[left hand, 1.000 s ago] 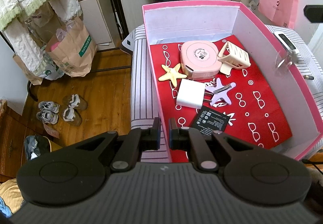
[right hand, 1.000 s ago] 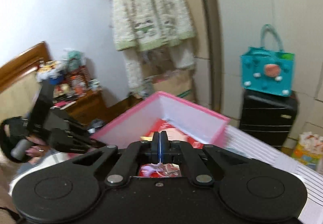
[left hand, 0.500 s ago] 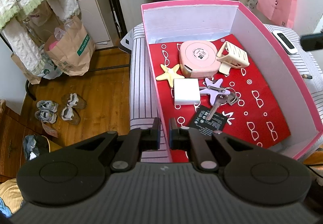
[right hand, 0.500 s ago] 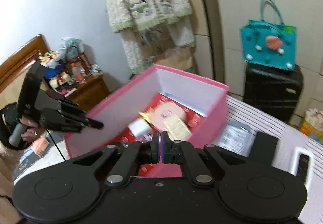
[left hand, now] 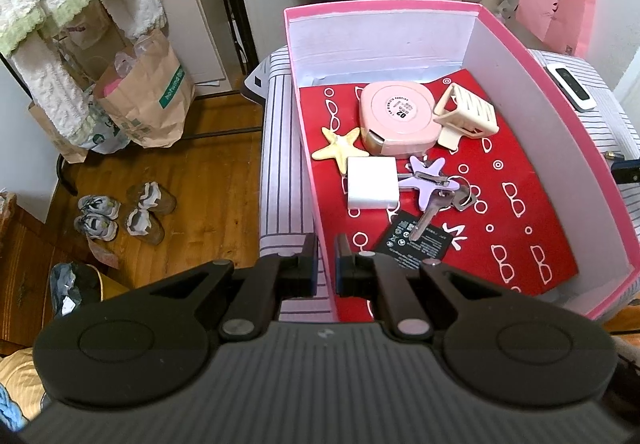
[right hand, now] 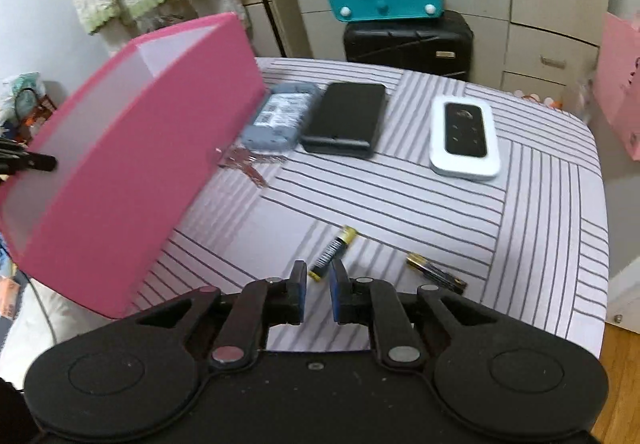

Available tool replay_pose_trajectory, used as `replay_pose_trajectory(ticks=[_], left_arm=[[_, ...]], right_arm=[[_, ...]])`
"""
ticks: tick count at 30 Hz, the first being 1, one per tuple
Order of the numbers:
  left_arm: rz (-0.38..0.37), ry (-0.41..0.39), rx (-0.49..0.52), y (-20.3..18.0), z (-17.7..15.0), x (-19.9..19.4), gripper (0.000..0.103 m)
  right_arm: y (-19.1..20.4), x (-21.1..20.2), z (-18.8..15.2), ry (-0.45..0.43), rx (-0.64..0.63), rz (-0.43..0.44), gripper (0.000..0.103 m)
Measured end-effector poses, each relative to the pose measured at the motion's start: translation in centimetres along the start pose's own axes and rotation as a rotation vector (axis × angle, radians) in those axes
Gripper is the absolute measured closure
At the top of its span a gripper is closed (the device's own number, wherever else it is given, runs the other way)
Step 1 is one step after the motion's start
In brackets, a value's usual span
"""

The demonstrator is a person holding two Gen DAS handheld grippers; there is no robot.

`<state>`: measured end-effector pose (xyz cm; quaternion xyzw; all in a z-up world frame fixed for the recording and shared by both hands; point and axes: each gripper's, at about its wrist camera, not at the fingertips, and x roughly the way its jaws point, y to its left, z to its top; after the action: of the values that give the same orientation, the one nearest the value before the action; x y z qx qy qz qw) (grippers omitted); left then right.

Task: Organize rigid objects
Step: 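Grasp the AA battery with the right gripper, then carry the AA battery into the box and release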

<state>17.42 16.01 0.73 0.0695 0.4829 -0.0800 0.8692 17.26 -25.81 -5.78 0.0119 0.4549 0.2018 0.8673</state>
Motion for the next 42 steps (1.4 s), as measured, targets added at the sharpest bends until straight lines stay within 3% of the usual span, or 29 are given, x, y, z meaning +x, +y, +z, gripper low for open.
replay_pose_trajectory(ticks=[3, 10, 11, 13, 19, 25, 32, 37, 42], left_arm=[[0.005, 0.001, -0.007, -0.1, 0.0, 0.0, 0.096], [0.014, 0.010, -0.001, -0.2, 0.2, -0.1, 0.096], [0.016, 0.013, 0.005, -0.3, 0.2, -0.1, 0.096], [0.015, 0.024, 0.019, -0.4, 0.4, -0.2, 0.096], [0.005, 0.036, 0.038, -0.3, 0.6, -0.3, 0.096], [-0.002, 0.031, 0.042, -0.1, 0.5, -0.4, 0.097], [-0.016, 0.038, 0.056, 0.1, 0.7, -0.4, 0.097], [-0.018, 0.052, 0.077, -0.1, 0.9, -0.3, 0.096], [-0.025, 0.052, 0.082, -0.1, 0.9, -0.3, 0.096]], right_arm=[[-0.2, 0.4, -0.1, -0.019, -0.002, 0.005, 0.075], [0.9, 2.5, 0.6, -0.020, -0.052, -0.058, 0.074], [1.1, 2.7, 0.6, -0.024, -0.070, -0.072, 0.075], [1.5, 2.8, 0.6, -0.030, -0.096, -0.098, 0.090], [2.3, 2.8, 0.9, -0.033, -0.136, -0.126, 0.091], [4.1, 0.3, 3.1, -0.089, -0.135, -0.026, 0.091], [8.9, -4.0, 7.3, -0.180, -0.224, 0.183, 0.091], [13.5, -2.7, 9.4, -0.117, -0.344, 0.255, 0.091], [17.6, 1.1, 10.0, -0.032, -0.482, 0.198, 0.091]])
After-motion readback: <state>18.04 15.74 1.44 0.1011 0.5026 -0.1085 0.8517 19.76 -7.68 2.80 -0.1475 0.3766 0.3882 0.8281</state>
